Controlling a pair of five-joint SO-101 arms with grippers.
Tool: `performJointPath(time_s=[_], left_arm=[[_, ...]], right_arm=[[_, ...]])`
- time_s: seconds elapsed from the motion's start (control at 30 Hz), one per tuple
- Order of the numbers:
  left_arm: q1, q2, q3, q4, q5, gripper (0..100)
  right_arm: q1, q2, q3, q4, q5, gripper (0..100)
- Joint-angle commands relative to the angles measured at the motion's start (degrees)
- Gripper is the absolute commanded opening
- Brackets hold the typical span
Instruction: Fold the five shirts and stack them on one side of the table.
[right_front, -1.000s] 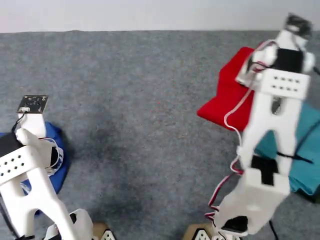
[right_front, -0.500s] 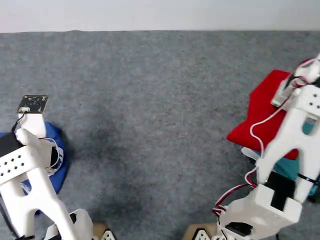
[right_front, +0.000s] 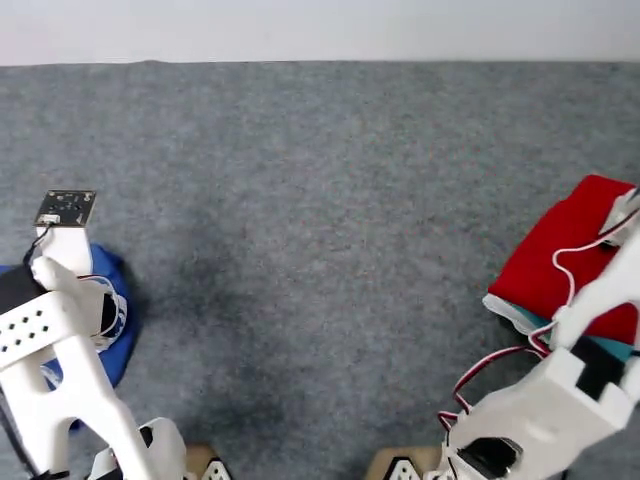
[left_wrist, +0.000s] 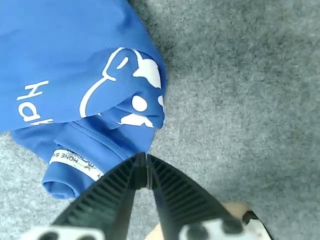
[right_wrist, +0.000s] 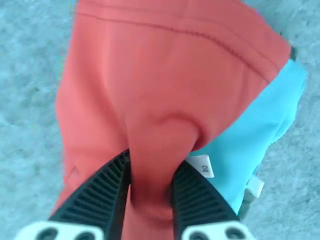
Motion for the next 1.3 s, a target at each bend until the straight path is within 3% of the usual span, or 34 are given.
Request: performJointPath(time_s=[0.0, 0.2, 0.3, 0.43, 0.63, 0.67, 0.73, 0.87, 1.1, 1.27], left_arm=[[0.18, -1.41, -0.13, -0.88, -0.09, 1], [0.18, -1.41, -0.13, -0.62, -0.09, 1], [0.18, -1.41, -0.13, -0.53, -0.09, 1], [0.18, -1.41, -0.13, -0.53, -0.09, 1], [0.18, -1.23, -0.13, -0.79, 0.0, 1], [0.18, -1.23, -0.13, -0.7, 0.0, 1], [0.18, -1.23, -0.13, -0.53, 0.0, 1], [0.18, -1.41, -0.04, -0.53, 0.0, 1], [0.18, -1.14, 0.04, -0.53, 0.0, 1], [0.18, -1.14, 0.04, -0.53, -0.18, 1]], right_arm=[[1.89, -0.04, -0.53, -1.1, 1.76, 5.0], [3.03, -2.95, -1.41, 3.91, -7.82, 41.4], [2.59, -4.7, -1.41, 6.2, -8.97, 48.1], [-0.84, -6.64, -1.41, 9.89, -8.97, 39.2], [-5.49, -6.46, -1.23, 9.27, -7.91, 2.0], [-6.29, -5.76, -1.05, 9.63, -6.68, 0.1], [-7.43, -4.0, -0.97, 9.8, -5.8, 5.2], [-9.1, 1.98, -0.97, 9.01, -6.42, 0.6], [-15.87, 15.78, -1.23, 5.93, -6.15, 0.9], [-18.86, 16.22, -4.75, 9.27, -6.15, 0.9]])
